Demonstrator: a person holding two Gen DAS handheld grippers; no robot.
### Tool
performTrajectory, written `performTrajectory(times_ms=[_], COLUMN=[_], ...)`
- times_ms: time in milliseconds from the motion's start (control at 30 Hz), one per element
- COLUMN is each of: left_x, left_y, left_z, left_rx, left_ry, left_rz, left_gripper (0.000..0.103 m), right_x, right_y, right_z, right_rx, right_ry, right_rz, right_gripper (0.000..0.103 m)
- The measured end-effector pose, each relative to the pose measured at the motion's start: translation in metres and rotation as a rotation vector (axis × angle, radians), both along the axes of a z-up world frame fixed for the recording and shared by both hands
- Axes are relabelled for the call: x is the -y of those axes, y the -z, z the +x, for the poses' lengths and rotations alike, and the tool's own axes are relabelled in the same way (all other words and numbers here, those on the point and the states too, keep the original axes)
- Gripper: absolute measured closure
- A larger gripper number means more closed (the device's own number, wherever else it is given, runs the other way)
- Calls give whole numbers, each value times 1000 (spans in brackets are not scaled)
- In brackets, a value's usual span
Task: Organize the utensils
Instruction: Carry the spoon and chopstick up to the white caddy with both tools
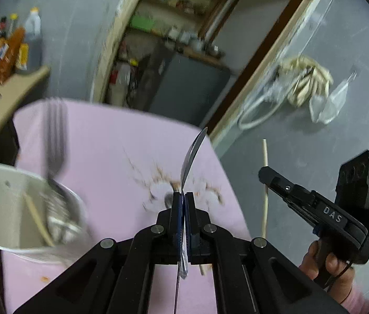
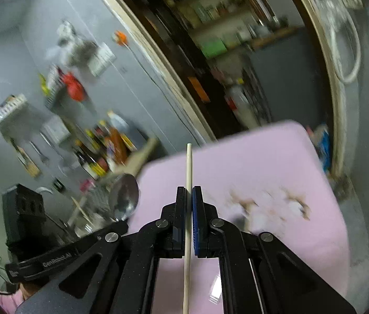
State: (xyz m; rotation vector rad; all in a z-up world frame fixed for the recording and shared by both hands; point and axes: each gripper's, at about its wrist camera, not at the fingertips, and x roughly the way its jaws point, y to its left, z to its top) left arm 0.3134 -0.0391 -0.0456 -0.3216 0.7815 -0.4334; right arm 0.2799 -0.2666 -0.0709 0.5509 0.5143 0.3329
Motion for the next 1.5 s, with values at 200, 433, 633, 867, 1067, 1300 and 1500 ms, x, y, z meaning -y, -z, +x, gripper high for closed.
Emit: performTrajectory(times_ms=[200,433,633,867,1067,1300,1500], left_x=[-64,-139,-190,-222,-233,-224,-219], left_y=[-43,-64,-57,-21,12,30,39], left_z=[-8,-1,6,17,20,14,6], left_rx=[100,208,289,357,348,405,449], left_ry=[-74,-178,-261,-309,-336,-327,-338], left_rz=[-40,-31,-107,-235,-311,-270,-243], left_gripper=[100,100,100,100,100,100,100], right_x=[-54,-123,-167,-200,-204,-207,-209], right_y=[-50,-89,-92,-60,-38,-22,-11], right_z=[4,6,11,19,18,22,19], right_rx=[166,370,458,459,452,449,453], right_ry=[-10,2,100,166,175,178,174], right_rz=[26,0,-37,-146,-216,-264,-276], right_gripper=[99,99,99,99,99,99,99])
